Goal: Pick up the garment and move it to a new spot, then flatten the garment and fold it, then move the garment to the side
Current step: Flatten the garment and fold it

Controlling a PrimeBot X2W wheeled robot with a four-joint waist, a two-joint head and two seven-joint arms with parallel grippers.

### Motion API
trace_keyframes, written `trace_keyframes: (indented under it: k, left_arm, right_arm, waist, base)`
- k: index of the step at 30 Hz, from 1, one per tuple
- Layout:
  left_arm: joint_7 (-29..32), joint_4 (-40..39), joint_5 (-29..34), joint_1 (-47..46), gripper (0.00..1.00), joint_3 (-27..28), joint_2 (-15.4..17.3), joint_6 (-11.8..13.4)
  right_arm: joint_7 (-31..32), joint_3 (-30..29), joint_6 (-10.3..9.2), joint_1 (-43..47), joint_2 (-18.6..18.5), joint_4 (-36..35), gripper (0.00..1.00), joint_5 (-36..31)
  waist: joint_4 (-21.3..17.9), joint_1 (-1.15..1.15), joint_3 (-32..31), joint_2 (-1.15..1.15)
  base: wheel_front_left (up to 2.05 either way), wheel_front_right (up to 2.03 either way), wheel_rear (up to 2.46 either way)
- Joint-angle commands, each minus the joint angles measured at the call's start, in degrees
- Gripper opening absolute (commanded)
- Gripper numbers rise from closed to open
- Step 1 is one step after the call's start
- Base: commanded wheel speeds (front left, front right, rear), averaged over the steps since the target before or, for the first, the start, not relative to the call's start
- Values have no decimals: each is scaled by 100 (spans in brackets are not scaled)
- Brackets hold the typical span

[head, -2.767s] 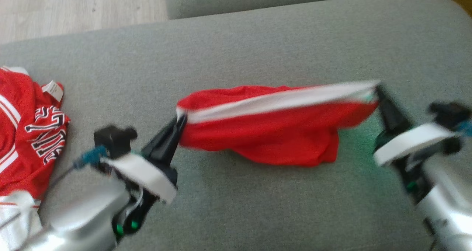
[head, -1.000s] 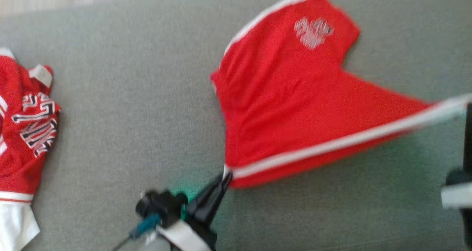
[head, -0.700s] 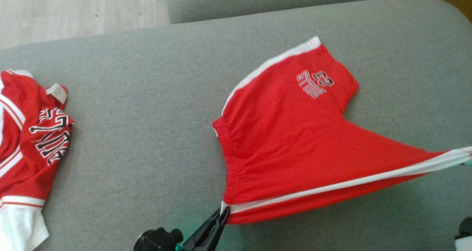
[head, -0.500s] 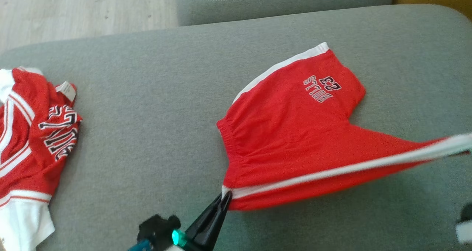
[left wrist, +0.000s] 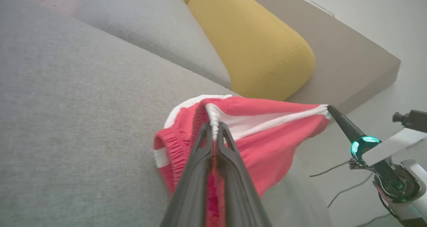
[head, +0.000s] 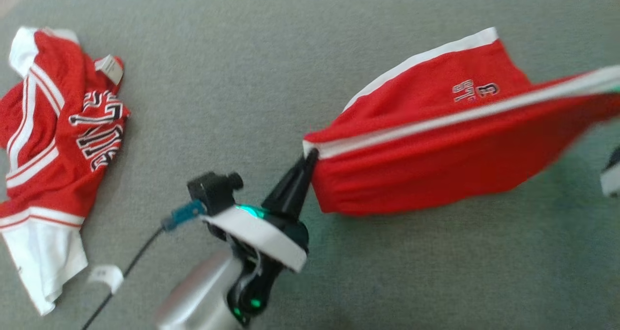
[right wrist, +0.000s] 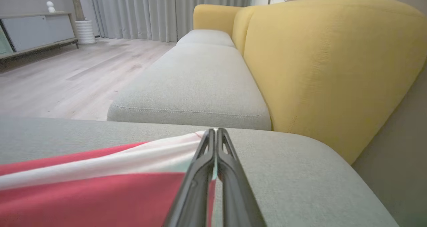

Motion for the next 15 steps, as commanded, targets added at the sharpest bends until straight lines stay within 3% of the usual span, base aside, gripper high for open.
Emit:
trace_keyframes:
  k: [1,6,15]
  left_arm:
    - [36,-38,-130,-240,0,299,4,-34]
    - [190,451,-459,-736,0,419,-44,-65]
    - [227,1022,-801,-1468,0,308,-155,-82]
  right_arm:
    - [-15,147,-5,-246,-252,-12,0,10]
    - [-70,876,-5,-1345,-580,1062,0,68]
    - [-76,2016,-5,-2727,-932,2383,0,81]
  waist:
    - [125,-2,146,0]
    - [202,-2,393,0]
    - [323,-2,737,0]
  base:
    - [0,0,0]
    - [0,0,0]
    - [0,0,0]
